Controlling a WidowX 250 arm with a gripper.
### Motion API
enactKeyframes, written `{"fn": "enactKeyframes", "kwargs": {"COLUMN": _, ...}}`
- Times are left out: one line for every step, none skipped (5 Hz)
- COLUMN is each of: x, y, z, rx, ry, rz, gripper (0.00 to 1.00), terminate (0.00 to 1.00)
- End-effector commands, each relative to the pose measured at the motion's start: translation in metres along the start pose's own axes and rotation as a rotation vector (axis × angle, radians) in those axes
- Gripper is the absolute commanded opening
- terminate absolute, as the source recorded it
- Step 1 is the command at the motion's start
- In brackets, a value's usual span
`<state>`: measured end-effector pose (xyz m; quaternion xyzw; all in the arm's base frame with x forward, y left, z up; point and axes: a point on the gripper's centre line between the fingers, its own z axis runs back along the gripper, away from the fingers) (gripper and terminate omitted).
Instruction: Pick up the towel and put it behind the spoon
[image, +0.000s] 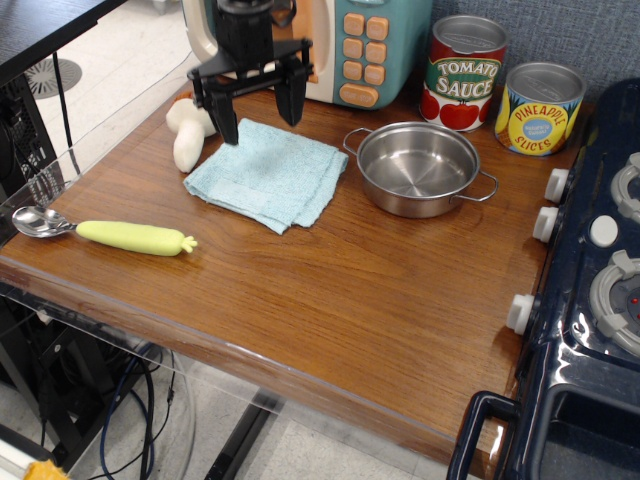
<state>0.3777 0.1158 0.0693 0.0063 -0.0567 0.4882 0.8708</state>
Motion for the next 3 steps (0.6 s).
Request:
{"fn": "enactKeyframes", "kwargs": {"x": -0.0066, "y": 0.0130, "z": 0.0403, "rx": -0.059, "ry": -0.100, "rz": 0.022, "gripper": 1.00, "terminate": 0.00}}
{"fn": "enactKeyframes", "kwargs": {"x": -0.0066, "y": 0.0130, "z": 0.0403, "rx": -0.059, "ry": -0.100, "rz": 0.022, "gripper": 1.00, "terminate": 0.00}}
{"fn": "enactKeyframes", "kwargs": {"x": -0.0066, "y": 0.0130, "z": 0.0403, "rx": -0.059, "ry": -0.100, "rz": 0.022, "gripper": 1.00, "terminate": 1.00}}
